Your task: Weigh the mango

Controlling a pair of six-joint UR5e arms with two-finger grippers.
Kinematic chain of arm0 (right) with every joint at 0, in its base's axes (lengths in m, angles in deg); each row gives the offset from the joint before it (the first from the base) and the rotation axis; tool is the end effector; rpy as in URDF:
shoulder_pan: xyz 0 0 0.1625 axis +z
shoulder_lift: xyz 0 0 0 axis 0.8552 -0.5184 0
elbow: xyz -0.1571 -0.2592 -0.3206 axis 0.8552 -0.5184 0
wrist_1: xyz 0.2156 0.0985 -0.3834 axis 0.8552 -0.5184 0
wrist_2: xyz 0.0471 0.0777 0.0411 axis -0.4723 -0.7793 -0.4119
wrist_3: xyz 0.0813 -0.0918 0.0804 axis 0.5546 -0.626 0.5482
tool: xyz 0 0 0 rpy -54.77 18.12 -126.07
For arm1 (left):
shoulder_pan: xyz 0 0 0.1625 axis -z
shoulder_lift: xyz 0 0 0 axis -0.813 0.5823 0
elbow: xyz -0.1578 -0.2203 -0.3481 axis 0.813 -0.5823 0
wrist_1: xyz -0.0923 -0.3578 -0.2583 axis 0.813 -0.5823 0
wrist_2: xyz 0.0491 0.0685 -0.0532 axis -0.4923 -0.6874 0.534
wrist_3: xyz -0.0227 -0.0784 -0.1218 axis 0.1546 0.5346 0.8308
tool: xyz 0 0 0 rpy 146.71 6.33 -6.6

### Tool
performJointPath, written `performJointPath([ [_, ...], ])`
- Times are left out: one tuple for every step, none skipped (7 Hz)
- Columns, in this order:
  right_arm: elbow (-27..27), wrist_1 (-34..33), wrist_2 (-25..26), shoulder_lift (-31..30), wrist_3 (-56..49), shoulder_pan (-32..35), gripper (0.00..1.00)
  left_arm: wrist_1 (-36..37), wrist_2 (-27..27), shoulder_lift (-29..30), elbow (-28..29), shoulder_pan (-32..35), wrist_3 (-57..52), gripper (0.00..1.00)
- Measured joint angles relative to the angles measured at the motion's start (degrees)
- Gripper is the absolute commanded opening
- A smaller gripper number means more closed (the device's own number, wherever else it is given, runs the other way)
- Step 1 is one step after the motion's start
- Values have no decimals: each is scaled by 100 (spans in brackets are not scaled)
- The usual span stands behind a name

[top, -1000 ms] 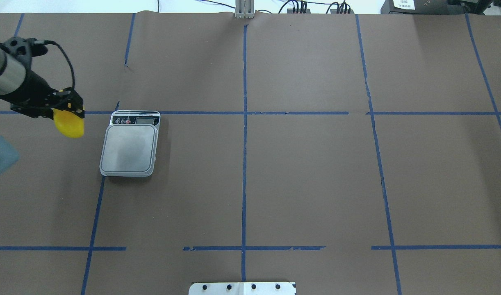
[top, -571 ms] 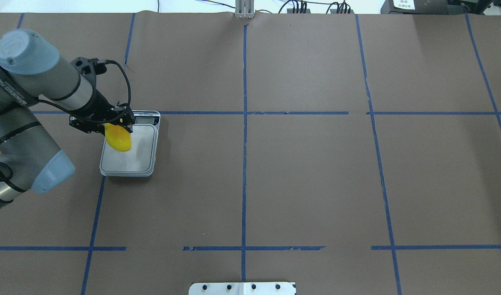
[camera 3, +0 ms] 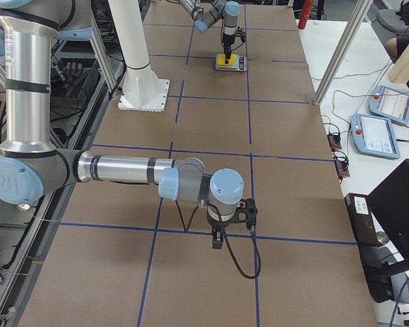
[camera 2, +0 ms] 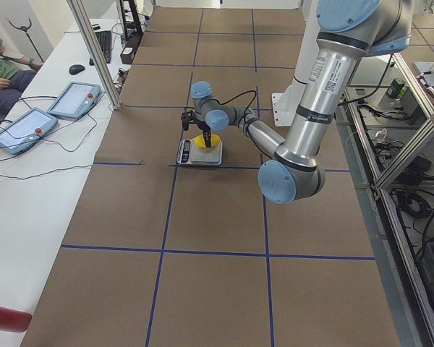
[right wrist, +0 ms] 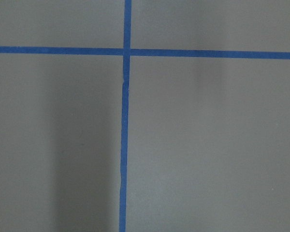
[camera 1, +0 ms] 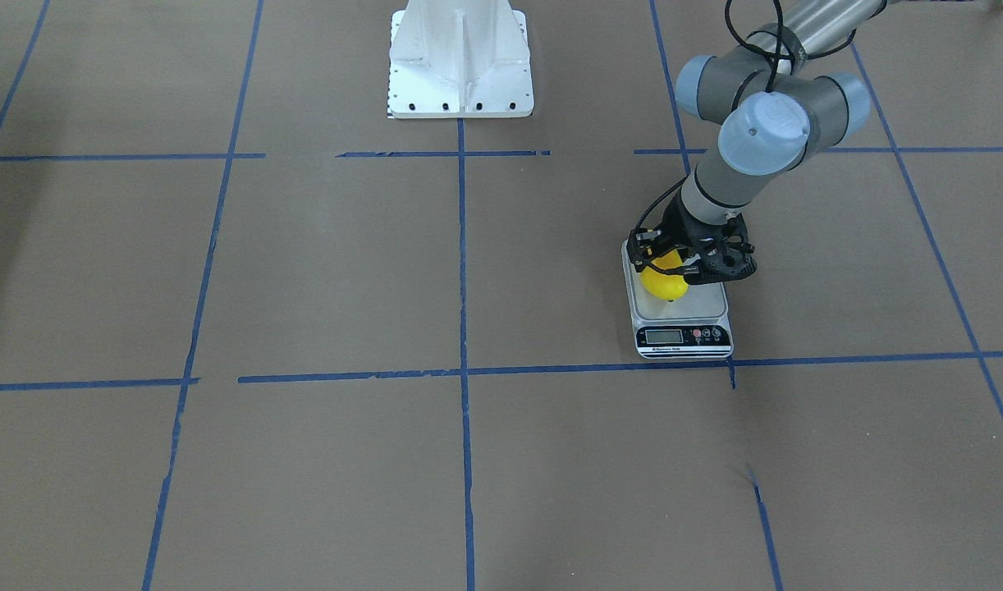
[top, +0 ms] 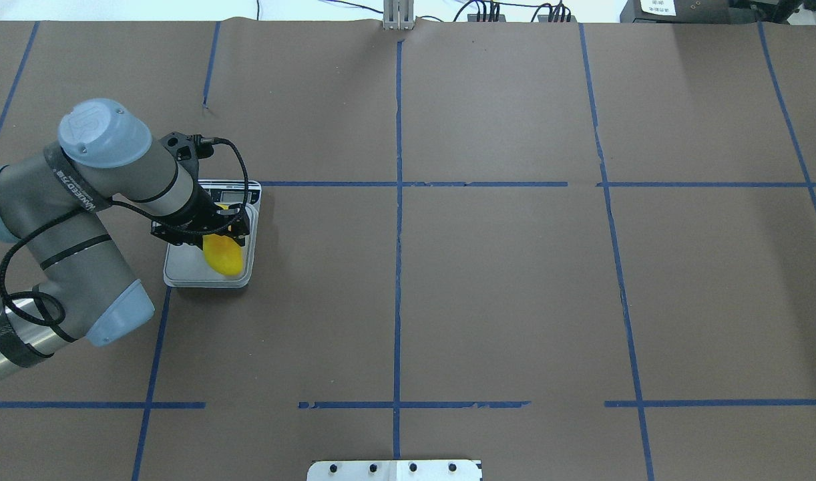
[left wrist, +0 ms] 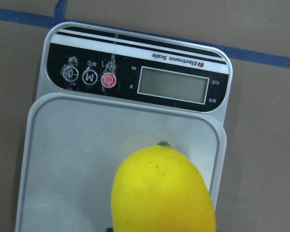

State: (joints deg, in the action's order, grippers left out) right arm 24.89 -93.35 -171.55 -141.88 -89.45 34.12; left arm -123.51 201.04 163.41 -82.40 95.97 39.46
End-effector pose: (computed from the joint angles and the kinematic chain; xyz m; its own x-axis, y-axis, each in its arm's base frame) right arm 0.0546 -0.4761 0.7155 0.7086 -0.0146 0.7055 0.0381 0.9991 -0.0175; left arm 0.4822 -0.5030 0.3921 0.6331 -0.1222 -0.7643 0.0634 0.9923 -0.1062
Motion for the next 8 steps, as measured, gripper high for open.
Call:
performJointPath([
  [0,-2,0,0,0,0,100,-33,10,-4,-14,4,-12,100],
  [0,-4,0,0,0,0,100,-31,14,-5,-51,32,-18,100],
  [0,-4,0,0,0,0,100,-10,16,-9,-83,71,-20,100],
  [0,-4,0,0,0,0,100,6,18,-24,-131,140,-25,100],
  [0,-5,0,0,0,0,100,58,26,-59,-272,301,-39,100],
  [0,-5,0,0,0,0,100,258,38,-119,-518,577,-226,100],
  [0,-5,0,0,2,0,100,739,57,-179,-795,950,-833,100],
  [0,-3,0,0,4,0,100,1190,142,-269,-965,1386,-1610,100],
])
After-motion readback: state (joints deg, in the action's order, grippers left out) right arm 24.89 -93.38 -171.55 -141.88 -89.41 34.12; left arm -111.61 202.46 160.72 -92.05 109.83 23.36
